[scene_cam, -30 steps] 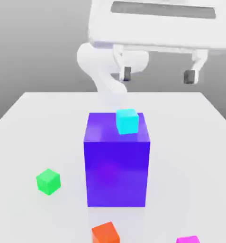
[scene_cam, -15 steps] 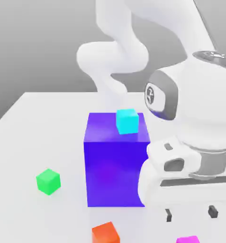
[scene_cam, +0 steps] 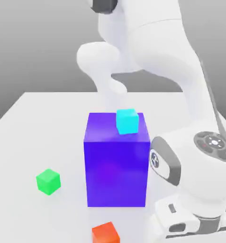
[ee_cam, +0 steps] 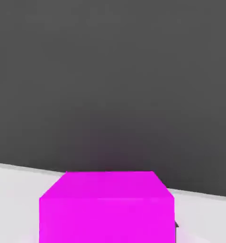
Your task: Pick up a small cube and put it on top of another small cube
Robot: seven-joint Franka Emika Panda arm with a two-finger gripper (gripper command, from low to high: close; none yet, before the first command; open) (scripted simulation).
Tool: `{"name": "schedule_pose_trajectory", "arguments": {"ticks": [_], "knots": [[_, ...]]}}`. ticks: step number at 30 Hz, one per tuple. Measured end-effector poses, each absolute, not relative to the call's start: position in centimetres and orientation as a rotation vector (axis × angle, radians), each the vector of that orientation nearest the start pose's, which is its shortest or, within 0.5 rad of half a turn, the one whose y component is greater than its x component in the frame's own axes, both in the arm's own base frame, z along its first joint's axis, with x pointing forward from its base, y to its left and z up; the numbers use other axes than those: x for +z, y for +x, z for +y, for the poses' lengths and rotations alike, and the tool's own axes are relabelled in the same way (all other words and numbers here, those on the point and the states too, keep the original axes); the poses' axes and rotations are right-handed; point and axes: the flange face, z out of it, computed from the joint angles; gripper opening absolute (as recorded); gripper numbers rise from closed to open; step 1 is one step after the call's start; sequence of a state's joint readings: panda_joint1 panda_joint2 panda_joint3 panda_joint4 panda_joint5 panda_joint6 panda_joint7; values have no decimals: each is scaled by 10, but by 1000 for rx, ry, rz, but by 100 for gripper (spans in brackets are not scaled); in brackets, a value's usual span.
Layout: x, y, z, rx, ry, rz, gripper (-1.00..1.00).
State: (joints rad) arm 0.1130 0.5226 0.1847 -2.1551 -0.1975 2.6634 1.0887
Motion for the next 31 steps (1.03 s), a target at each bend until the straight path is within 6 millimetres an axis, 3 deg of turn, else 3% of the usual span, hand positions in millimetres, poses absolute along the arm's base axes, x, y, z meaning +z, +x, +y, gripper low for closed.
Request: {"name": "schedule_pose_trajectory", "arguments": {"ticks": [2, 3, 8, 13, 14, 17, 21, 27, 28, 31], "knots": [[183, 534, 168, -1, -2977, 1004, -100], [190, 533, 150, -3, -2962, 1066, -100], [214, 506, 28, -17, -2794, 1511, -100], [231, 445, -86, -20, -2503, 1969, -100], [234, 428, -114, -18, -2410, 2079, -100], [240, 372, -169, -13, -2151, 2332, -100], [241, 312, -195, -3, -1882, 2522, -100], [190, 302, -199, -1, -1829, 2553, -100], [182, 302, -198, -1, -1829, 2553, 100], [182, 302, -198, -1, -1829, 2553, 100]]}}
